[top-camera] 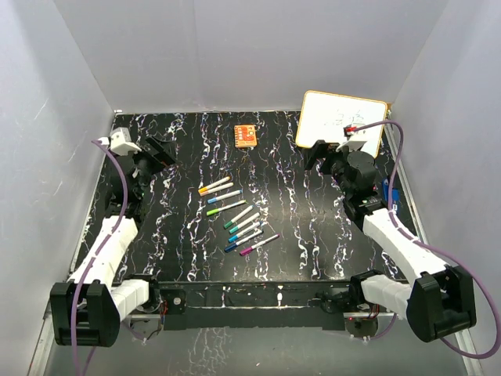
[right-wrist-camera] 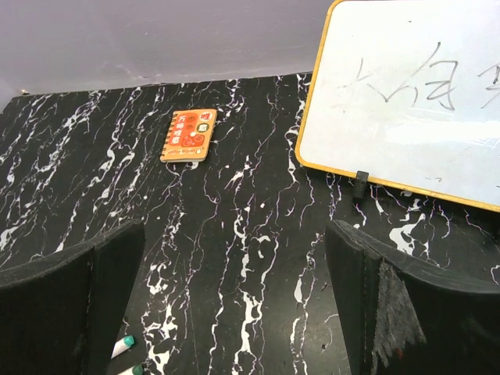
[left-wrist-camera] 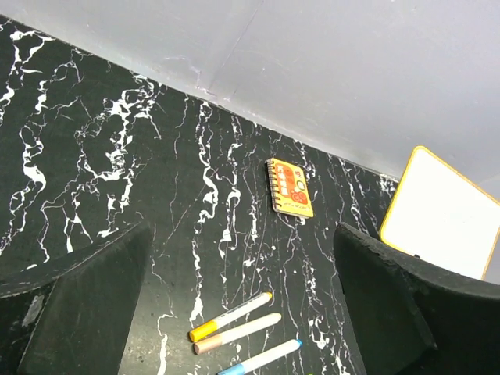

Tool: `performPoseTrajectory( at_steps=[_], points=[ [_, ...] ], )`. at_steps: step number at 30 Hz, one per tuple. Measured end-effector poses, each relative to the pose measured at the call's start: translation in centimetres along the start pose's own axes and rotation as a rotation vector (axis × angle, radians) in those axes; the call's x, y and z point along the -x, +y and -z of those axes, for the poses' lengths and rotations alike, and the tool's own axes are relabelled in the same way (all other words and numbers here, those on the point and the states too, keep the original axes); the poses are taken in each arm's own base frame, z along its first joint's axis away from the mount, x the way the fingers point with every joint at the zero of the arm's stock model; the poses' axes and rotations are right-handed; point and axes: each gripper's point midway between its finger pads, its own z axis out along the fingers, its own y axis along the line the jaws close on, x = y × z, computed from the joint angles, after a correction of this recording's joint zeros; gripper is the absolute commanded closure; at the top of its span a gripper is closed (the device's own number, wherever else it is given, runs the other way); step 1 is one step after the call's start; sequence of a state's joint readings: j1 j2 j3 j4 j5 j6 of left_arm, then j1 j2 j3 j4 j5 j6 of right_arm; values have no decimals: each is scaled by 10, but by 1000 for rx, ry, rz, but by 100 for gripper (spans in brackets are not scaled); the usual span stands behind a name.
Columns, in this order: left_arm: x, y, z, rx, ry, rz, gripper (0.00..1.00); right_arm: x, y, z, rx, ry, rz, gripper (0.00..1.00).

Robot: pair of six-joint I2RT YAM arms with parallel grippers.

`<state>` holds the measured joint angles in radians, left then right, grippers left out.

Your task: Open the pen caps

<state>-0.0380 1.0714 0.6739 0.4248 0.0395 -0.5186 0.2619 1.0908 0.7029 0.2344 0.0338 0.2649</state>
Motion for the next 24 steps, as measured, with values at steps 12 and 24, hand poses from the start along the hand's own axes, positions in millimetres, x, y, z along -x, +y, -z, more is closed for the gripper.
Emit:
performPoseTrajectory(
  at_steps=[12, 24],
  points=[
    [0, 8, 11, 70, 33, 18, 2, 1, -2, 9, -12, 13, 0, 2],
    [-17, 8, 4, 67, 150, -34, 2, -6, -5, 13, -25, 45, 11, 2]
  ],
)
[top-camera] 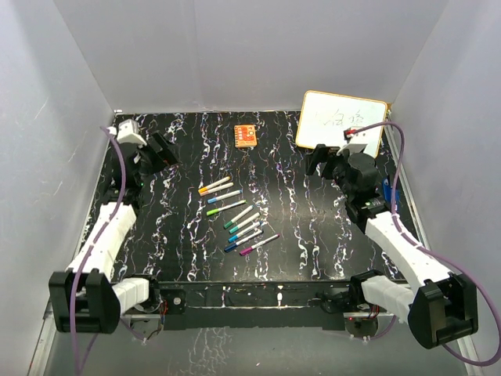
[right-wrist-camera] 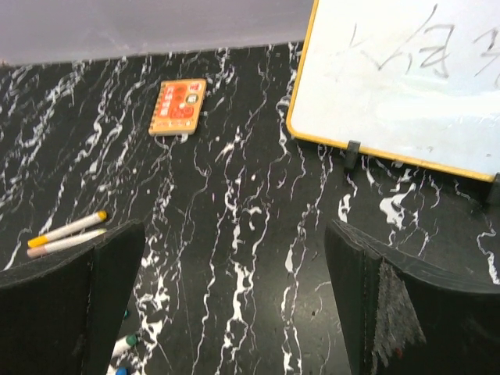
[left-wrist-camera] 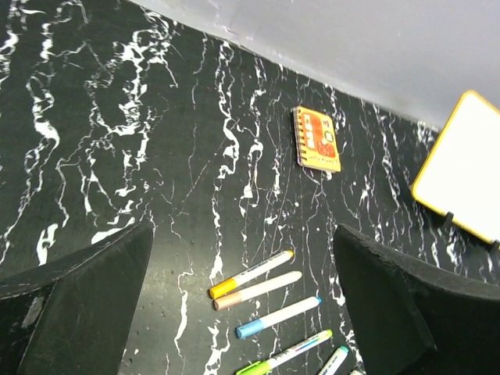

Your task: Open the pen caps

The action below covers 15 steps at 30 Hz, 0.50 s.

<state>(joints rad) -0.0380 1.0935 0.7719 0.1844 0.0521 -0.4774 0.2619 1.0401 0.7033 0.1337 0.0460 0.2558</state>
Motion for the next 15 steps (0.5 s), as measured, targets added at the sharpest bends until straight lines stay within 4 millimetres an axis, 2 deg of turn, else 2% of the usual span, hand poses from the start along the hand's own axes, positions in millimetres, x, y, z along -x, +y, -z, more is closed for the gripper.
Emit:
performPoseTrajectory(
  at_steps=[4, 10, 12, 15],
  points=[
    [-16, -10, -23, -30, 133, -78, 2, -20, 3, -1, 27, 88, 9, 2],
    [-72, -33, -41, -59, 359, -240, 2, -47, 10, -3, 78, 200, 11, 2],
    [-89, -41, -55, -57, 437, -317, 2, -51, 11, -5, 84, 223, 14, 2],
    [-112, -41, -75, -33, 513, -414, 2, -51, 14, -6, 96, 239, 17, 2]
  ],
)
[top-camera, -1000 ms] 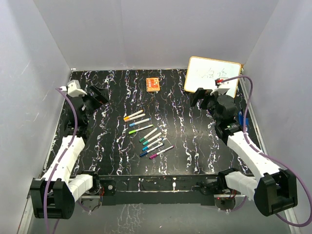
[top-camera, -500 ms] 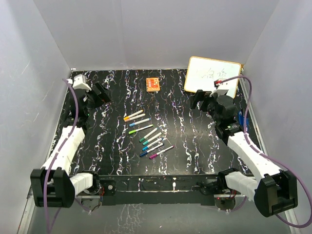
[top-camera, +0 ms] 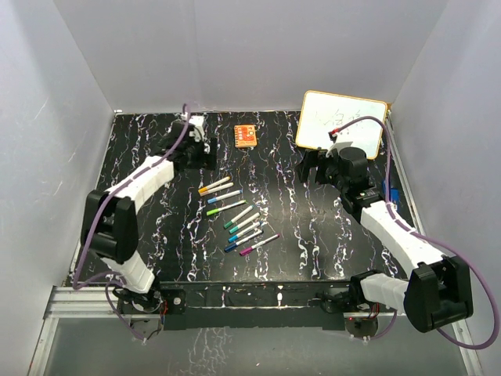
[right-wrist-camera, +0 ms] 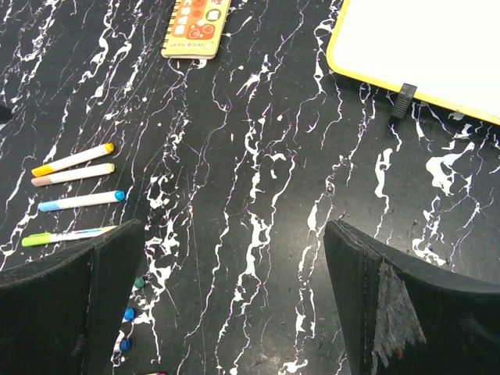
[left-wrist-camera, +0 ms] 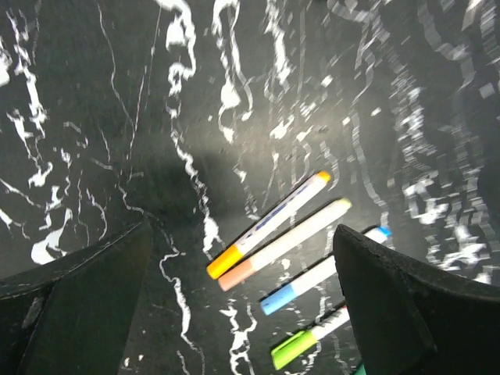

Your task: Open the pen caps

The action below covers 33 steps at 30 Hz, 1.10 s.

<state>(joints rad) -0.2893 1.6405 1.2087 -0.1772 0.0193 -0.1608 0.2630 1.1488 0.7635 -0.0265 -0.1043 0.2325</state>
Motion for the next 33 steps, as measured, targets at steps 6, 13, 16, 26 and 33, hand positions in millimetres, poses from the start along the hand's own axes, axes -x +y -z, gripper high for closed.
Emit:
performPoseTrajectory(
  at_steps=[6, 13, 16, 26, 33],
  points=[
    [-45, 13, -25, 99, 154, -117, 6, 4, 5, 0, 17, -4, 13, 2],
    [-64, 22, -33, 148, 221, -187, 9, 4, 4, 0, 17, 0, 19, 2],
    [-70, 24, -36, 160, 239, -205, 10, 3, 5, 0, 18, 0, 20, 2],
    [-77, 29, -39, 180, 263, -232, 12, 3, 7, 0, 31, 3, 20, 2],
    [-83, 30, -42, 180, 281, -239, 14, 3, 7, 0, 31, 2, 20, 2]
  ],
)
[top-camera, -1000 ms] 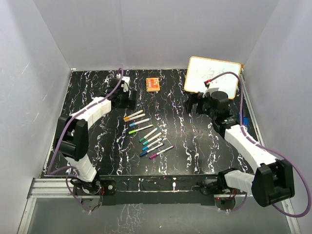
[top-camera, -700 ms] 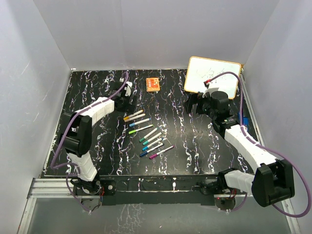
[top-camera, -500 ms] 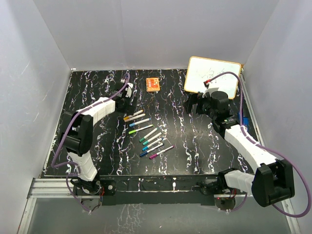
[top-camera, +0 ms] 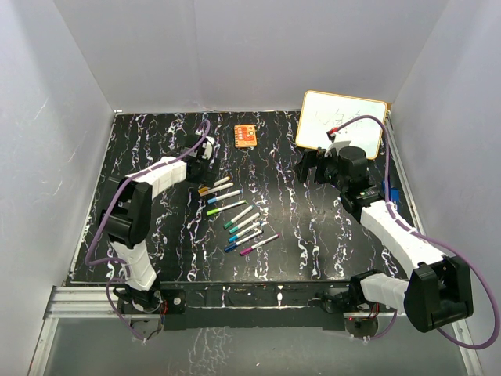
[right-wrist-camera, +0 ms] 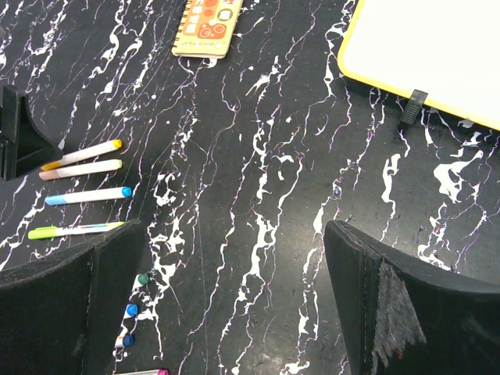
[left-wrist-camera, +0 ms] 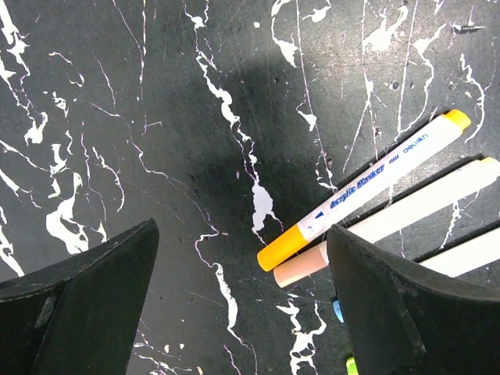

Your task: Open the pen caps

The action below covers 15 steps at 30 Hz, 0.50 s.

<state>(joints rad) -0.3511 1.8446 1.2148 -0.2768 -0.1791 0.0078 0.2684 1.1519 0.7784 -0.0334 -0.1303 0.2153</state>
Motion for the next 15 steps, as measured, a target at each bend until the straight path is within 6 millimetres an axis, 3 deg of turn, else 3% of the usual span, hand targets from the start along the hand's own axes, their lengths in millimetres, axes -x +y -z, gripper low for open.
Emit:
performPoseTrajectory(
  at_steps=[8, 15],
  points=[
    [-1, -2, -1, -7, 4, -1, 17, 0, 0, 0, 0, 0, 0, 2],
    [-14, -8, -8, -22, 40, -12, 17, 0, 0, 0, 0, 0, 0, 2]
  ],
)
